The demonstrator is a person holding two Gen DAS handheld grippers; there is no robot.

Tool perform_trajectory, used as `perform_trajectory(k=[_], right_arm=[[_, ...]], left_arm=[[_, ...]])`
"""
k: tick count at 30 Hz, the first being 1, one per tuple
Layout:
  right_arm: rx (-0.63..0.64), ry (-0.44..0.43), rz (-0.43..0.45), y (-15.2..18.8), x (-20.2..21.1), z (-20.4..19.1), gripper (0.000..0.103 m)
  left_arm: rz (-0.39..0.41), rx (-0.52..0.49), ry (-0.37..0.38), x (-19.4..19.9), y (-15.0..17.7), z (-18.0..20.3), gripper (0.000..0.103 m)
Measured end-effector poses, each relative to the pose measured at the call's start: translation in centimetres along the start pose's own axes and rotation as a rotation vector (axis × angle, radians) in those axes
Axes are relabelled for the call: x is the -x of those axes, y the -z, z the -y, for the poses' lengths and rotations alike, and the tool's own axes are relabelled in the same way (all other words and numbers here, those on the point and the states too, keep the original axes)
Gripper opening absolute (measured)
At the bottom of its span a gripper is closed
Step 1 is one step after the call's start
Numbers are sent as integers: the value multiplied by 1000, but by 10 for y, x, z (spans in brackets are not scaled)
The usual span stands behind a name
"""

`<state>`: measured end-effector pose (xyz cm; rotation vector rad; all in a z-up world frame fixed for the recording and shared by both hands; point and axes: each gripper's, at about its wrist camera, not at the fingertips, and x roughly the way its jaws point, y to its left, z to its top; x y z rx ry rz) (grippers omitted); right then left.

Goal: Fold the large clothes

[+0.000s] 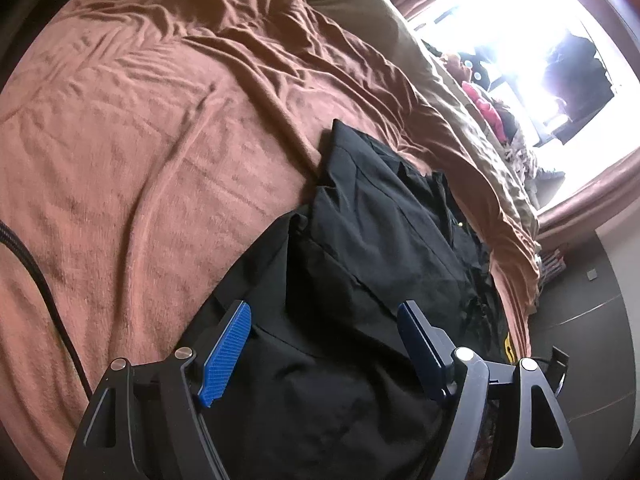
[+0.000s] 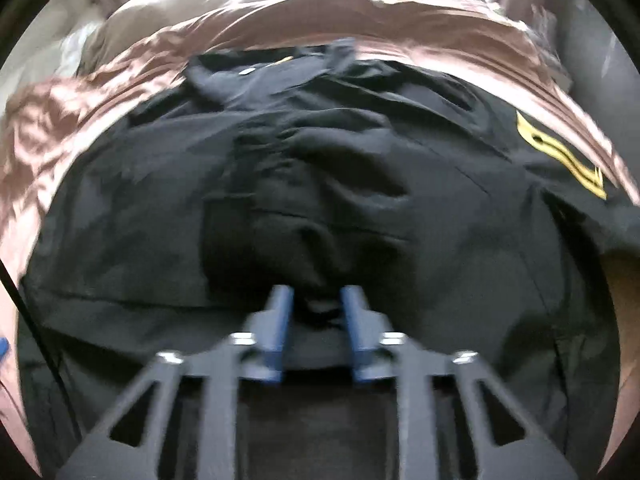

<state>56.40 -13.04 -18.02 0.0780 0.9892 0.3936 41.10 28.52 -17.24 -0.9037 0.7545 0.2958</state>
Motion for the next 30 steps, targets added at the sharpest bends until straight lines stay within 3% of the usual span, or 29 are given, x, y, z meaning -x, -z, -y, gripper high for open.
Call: perform_trajectory(k=[2,5,8,12,15,17,21,22,23,25,30], right_arm=[[-68,-56,20,-1,7,20,1],[-223,-177,81,-3,22,58,1],[-363,-228,129,-1,30,96,1],[-624,-337,130,19,24,152,1],[-703,-327,112,33,27,175,1],[-657,-316,119,31,35,171,2],[-413,-260,140,15,54,121,7],[-337,-243,139,12,56,102,24],[-300,-237,141,12,64,95,55],[-207,-219,156,7,63,69,80],[-3,-147,133,-1,50,16,80]], left_arm=[[-1,-2,2,0,1,1,77],[-1,-13,-1,-2,1,4,77],[-6,-28,-8,-4,3,7,77],[-14,-44,-21,-8,6,10,77],[-12,-55,-35,-10,7,11,77],[-14,-60,-46,-12,8,12,77],[-14,-59,-47,-12,8,12,77],[-15,-60,-44,-12,8,12,77],[-16,-59,-42,-12,8,12,77],[-19,-48,-32,-12,6,10,77],[-26,1,-5,-12,0,0,77]])
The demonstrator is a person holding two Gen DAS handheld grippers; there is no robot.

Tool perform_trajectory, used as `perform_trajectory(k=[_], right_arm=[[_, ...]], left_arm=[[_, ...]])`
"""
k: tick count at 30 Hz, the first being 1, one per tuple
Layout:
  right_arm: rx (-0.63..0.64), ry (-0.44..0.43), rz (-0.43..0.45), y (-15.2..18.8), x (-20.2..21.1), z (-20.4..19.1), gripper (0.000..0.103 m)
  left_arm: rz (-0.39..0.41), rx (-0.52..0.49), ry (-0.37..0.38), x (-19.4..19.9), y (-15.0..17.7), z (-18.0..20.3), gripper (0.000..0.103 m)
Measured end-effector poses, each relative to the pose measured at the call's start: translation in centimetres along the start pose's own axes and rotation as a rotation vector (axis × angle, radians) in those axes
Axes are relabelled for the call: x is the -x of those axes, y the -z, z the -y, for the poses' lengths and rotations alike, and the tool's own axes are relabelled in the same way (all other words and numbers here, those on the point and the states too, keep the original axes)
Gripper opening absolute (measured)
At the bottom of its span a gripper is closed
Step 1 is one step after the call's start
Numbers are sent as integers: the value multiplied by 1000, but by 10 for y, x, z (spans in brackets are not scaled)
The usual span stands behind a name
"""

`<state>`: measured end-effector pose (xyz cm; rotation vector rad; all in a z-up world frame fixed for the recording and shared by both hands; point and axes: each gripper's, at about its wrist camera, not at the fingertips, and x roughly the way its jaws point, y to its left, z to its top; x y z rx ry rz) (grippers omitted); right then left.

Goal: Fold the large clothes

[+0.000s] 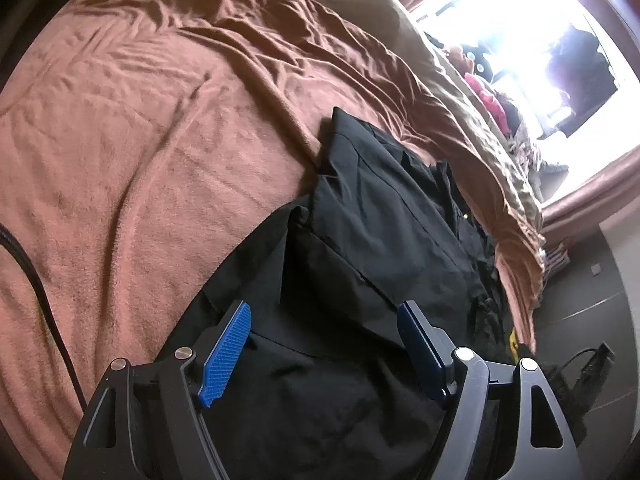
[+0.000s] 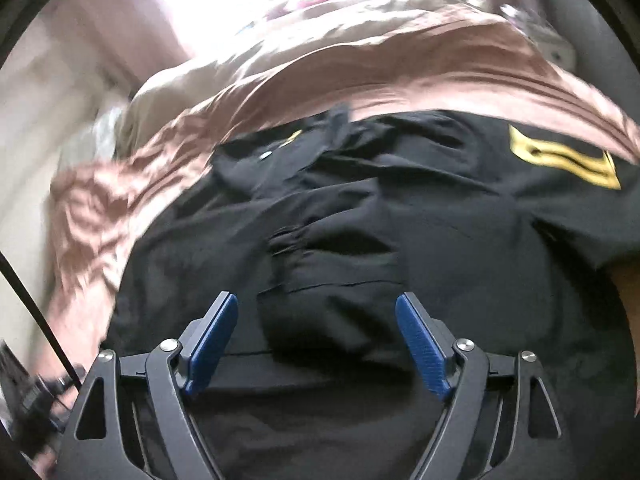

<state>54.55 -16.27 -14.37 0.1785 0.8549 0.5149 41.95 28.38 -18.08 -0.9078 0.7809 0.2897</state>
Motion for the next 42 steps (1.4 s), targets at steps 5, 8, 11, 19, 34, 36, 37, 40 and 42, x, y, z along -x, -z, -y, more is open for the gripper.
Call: perform_trajectory(k=[5,8,11,19,34,36,37,40,42], right_arm=[[174,163,-98,-1,-51,-48,80],[265,269,-140,8,-82,-67,76],[278,302,-121,7,-88,-67,49],[77,316,23,-20,-36,-8,41],[-331,196,157,-5,69,123,71],[-389,191,165,4,84,147,71],[-433,183,176,6,93,161,71],[-559,214,225,15,114,198,71],[-605,273,233,21,122,212,71]], left_arm=[[-2,-6,5,0,-3,-2,77],[-8,-8,10,-1,-4,-2,77],[-16,-14,0,-6,-3,0,77],[-14,-22,1,-6,-2,2,77],[23,-111,-35,2,4,27,77],[24,-131,-28,2,5,32,77],[22,-150,-24,2,7,37,77],[11,-190,-25,-1,13,45,77],[-1,-211,-27,-5,16,50,77]])
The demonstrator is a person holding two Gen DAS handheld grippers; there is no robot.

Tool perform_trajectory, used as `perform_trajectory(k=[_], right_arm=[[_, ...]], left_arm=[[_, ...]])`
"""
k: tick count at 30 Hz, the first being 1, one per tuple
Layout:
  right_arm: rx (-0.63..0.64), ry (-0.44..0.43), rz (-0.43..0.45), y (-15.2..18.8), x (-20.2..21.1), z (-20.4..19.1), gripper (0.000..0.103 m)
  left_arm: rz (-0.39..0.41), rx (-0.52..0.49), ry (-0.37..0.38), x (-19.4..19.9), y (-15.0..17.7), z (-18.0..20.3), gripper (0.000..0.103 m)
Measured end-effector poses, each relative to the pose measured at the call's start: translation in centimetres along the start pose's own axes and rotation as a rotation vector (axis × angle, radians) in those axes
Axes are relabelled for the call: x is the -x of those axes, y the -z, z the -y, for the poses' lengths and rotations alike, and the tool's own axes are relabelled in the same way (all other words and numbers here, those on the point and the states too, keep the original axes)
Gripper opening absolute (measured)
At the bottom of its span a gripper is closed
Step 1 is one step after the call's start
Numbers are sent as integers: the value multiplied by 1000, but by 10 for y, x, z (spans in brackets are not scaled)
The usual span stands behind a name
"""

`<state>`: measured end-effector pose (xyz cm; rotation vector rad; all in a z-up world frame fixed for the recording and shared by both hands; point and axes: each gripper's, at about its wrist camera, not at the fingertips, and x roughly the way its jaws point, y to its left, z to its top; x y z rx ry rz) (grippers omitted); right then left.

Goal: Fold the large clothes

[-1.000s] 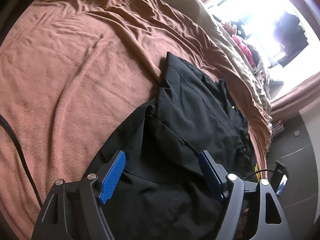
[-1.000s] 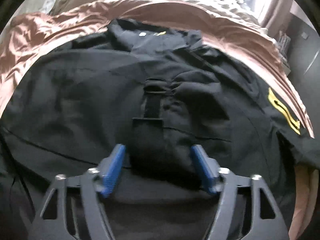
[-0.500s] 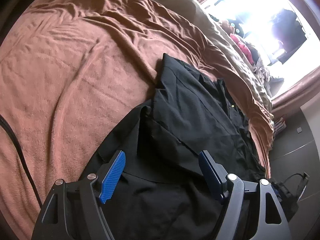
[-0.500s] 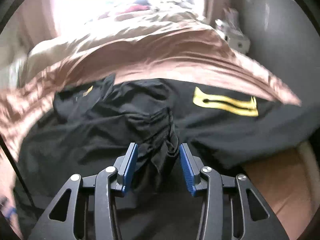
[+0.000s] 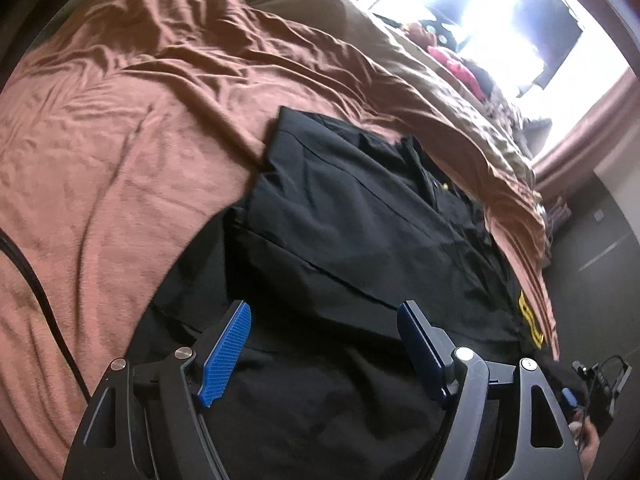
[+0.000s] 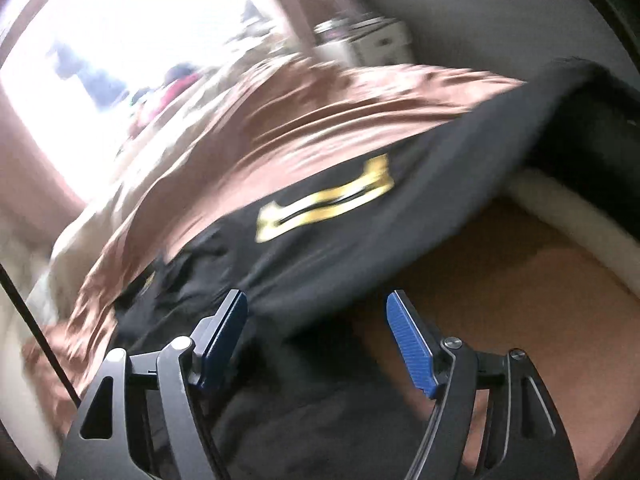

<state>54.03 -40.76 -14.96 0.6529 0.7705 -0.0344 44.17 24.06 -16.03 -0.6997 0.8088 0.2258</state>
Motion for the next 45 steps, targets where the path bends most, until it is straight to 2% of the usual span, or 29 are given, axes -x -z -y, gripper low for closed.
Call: perform_trajectory(k=[3,7,9,10,12,13,14,17,22,28,30,36,42,45], right_arm=[[-59,-49,1,-7,-7,17,71],[-79,-49,30,-25,-27,39,70],[-114,-46,37,-34,-37,54,52],[-146,-59,44,-37,-41,62,34],[-190,-101,63,-38,-45,71,20],[-201,-112,73,-38,-47,73,8],[-207,-122,82,-37,-48,71,2],[-172,-152,129,-35,-37,54,0],[-25,-254,190,-32,-1,4,0],[60,-441,169,-9,33,-48,0],[96,-477,153,2,40,-69,0],[208,-545,45,38,39,-124,0],[306,-532,-117,68,4,-147,0],[350,-484,-230,79,-33,-161,0]], left_arm=[[-20,-12,3,-7,3,3,77],[-41,-31,-25,-16,8,4,77],[-42,-40,-29,-15,9,2,77],[-36,-36,-33,-13,8,0,77],[-24,-14,-34,-11,7,-4,77],[-22,-4,-32,-11,7,-6,77],[-23,-4,-34,-11,7,-6,77],[-28,-17,-48,-13,9,-4,77],[-24,-27,-23,-11,9,2,77],[-21,2,-2,-8,7,-3,77],[-15,11,6,-5,6,-5,77],[-5,47,38,1,2,-11,77],[-2,84,67,5,0,-18,77],[0,96,83,6,-2,-19,77]])
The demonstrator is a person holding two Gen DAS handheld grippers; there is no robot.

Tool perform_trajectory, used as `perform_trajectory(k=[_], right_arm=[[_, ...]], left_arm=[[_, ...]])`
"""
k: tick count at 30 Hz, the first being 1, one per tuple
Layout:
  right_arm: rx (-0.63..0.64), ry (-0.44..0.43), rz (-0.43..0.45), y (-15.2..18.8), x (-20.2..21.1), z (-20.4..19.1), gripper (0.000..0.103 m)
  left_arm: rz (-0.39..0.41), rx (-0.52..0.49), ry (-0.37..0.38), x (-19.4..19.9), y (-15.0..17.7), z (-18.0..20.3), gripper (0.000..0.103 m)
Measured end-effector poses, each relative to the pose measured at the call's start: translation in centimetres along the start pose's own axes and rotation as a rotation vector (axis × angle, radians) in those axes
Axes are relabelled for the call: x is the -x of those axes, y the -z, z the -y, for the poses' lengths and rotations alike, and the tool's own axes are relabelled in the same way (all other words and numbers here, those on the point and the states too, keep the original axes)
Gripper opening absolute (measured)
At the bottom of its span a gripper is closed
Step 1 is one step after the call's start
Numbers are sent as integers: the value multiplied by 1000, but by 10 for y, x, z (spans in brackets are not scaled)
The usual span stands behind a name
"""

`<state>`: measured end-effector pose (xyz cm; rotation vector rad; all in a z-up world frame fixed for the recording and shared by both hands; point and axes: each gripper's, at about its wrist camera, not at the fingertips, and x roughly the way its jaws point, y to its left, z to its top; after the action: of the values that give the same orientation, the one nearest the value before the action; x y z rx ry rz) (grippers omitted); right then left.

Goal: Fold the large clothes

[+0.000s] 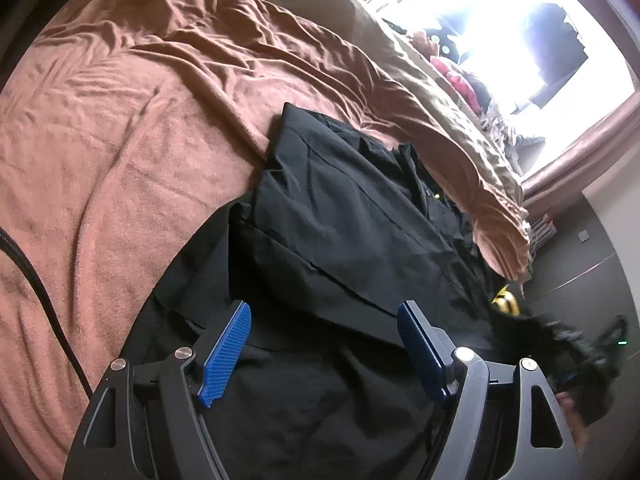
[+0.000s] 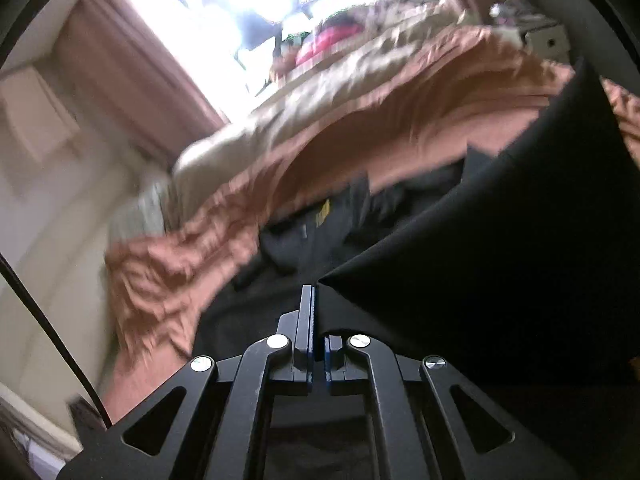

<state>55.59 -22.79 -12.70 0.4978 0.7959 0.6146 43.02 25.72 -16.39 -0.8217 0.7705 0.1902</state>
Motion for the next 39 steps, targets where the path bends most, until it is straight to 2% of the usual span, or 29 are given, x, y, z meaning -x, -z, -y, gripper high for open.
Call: perform_trajectory(k=[6,9,12,15,16,17,22,26,28,33,36,39], right_arm=[[-67,129,-225,16,-59,22,1],[-110,114,-242,15,-57,19,3],[-132,94,-248,20,-39,16,13],[-168,53,-185,28,-7,17,41],[-181,32,-158,25,4,18,56],[-195,10,-134,28,10,20,61],[-274,-1,-24,40,49,50,61],[-442,43,38,52,71,94,62],[-529,66,57,57,74,113,61],[-636,134,110,61,78,143,62],[-740,85,100,72,60,156,62],[-708,98,158,67,63,155,58]], left_arm=[[16,50,32,8,-5,-9,77],[21,71,47,11,-4,-11,77],[24,78,63,14,-5,-9,77],[31,70,71,17,-5,-5,77],[33,67,72,18,-5,-5,77],[34,66,73,18,-5,-4,77],[39,64,64,20,-4,-2,77],[41,46,51,19,-2,3,77],[35,29,40,16,0,7,77],[18,4,14,7,2,11,77],[19,-4,1,5,4,12,77],[11,-6,0,2,6,12,77]])
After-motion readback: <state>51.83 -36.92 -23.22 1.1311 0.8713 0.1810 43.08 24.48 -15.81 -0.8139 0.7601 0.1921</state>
